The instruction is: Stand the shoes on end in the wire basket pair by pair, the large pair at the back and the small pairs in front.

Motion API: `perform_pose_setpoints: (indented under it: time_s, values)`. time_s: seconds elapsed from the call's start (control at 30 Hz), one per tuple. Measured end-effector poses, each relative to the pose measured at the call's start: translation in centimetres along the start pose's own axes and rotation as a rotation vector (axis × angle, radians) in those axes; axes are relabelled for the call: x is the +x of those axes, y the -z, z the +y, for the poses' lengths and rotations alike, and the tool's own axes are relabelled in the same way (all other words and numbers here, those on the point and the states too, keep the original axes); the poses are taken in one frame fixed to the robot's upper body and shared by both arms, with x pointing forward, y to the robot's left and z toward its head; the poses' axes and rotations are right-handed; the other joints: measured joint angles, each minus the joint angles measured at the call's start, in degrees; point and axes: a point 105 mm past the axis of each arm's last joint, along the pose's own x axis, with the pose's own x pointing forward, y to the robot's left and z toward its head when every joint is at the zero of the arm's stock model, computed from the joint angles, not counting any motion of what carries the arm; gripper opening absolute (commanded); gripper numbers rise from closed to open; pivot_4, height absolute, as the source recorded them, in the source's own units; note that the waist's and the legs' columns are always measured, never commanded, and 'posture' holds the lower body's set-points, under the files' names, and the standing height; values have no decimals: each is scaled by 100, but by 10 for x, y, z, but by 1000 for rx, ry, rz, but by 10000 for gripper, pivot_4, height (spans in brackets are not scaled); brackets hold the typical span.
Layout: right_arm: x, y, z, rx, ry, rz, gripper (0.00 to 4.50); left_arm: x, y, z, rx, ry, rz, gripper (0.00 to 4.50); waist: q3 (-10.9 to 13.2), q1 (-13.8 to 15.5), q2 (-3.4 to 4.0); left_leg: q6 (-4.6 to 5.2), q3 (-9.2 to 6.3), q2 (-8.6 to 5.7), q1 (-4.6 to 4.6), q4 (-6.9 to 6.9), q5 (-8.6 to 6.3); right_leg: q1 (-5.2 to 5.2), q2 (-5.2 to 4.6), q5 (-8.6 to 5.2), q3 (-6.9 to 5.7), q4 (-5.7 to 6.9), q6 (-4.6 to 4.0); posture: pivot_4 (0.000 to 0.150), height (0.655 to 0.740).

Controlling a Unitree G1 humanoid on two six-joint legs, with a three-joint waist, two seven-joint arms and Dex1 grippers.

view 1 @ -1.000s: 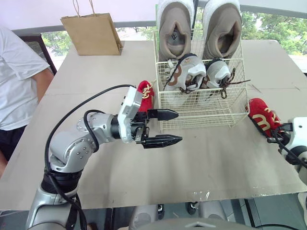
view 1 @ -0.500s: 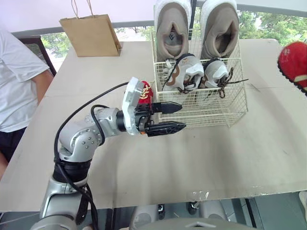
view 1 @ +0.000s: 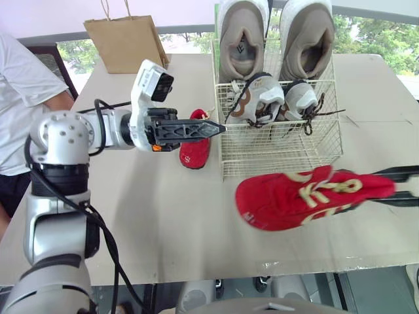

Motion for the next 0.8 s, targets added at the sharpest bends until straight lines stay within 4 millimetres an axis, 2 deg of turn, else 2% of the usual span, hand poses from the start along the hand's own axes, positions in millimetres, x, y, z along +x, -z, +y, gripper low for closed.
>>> perform_pose_setpoints:
  time_s: [0.1, 0.23, 0.3, 0.37, 0.4, 0.43, 0.53, 0.57, 0.6, 0.63, 0.7, 0.73, 0.8]
  values:
    - [14, -14, -14, -182, -10, -91, 130, 15, 6, -4, -20, 29, 112, 45000, 13, -38, -8, 1, 4, -1, 2, -1, -1, 1, 2, 0, 1, -12, 2, 1500, 7400]
    - [28, -20, -36, -281, -1, -172, 130, 26, 21, -1, -63, 40, 215, 45000, 19, -68, -12, -1, 13, 3, 4, 1, 2, -6, 12, 4, 3, 10, 6, 1500, 7400]
    - [38, -19, -39, -313, -39, -175, 130, 27, 27, -3, -68, 34, 265, 45000, 20, -59, -10, -7, 12, 8, 3, 2, 6, -12, 21, 8, 2, 18, 13, 1500, 7400]
    - [43, -20, -40, -336, -67, -177, 0, 27, 32, -5, -76, 38, 295, 39900, 21, -39, -8, -9, 11, 8, 4, 2, 6, -13, 22, 7, 2, 23, 14, 1500, 7400]
    - [44, -20, -41, -340, -67, -178, 0, 27, 32, -6, -88, 52, 296, 39601, 21, -24, -8, -9, 10, 8, 3, 3, 7, -12, 22, 7, 0, 24, 15, 1500, 7400]
    - [44, -20, -43, -348, -66, -176, 0, 27, 32, -7, -114, 68, 288, 33925, 21, -13, -8, -9, 9, 8, 1, 7, 7, -11, 20, 6, -2, 24, 15, 1500, 7400]
    - [46, -18, -45, -351, -70, -171, 0, 26, 32, -11, -139, 101, 285, 21749, 21, -28, -8, -8, 15, 4, 0, 14, 7, -9, 15, 5, 4, 23, 15, 1500, 7400]
    - [47, -17, -45, -349, -71, -169, 0, 26, 32, -11, -140, 104, 284, 20207, 21, -32, -8, -8, 16, 4, 2, 15, 7, -9, 15, 5, 5, 24, 15, 1500, 7400]
    - [47, -17, -46, -350, -69, -174, 0, 26, 32, -12, -139, 103, 283, 13148, 21, -36, -8, -8, 16, 5, 4, 15, 7, -10, 15, 5, 5, 28, 15, 1500, 7400]
    - [47, -17, -46, -350, -69, -174, 0, 25, 32, -12, -139, 103, 282, 12543, 21, -37, -8, -8, 16, 5, 5, 15, 7, -9, 16, 5, 5, 30, 15, 1500, 7400]
    - [48, -17, -47, -337, -65, -178, 0, 24, 32, -11, -140, 106, 264, 6846, 21, -38, -8, -8, 15, 7, 7, 15, 7, -10, 18, 6, 5, 33, 16, 1500, 7400]
    - [48, -16, -48, -315, -64, -175, 4256, 25, 32, -11, -139, 108, 252, 5105, 21, -37, -8, -8, 14, 8, 7, 14, 7, -10, 19, 6, 5, 33, 16, 1500, 7400]
    - [44, -13, -52, -243, -31, -172, 12640, 27, 31, -7, -127, 110, 208, 4771, 21, -19, -8, -8, 11, 6, 5, 15, 7, -8, 16, 8, 3, 33, 16, 1500, 7400]
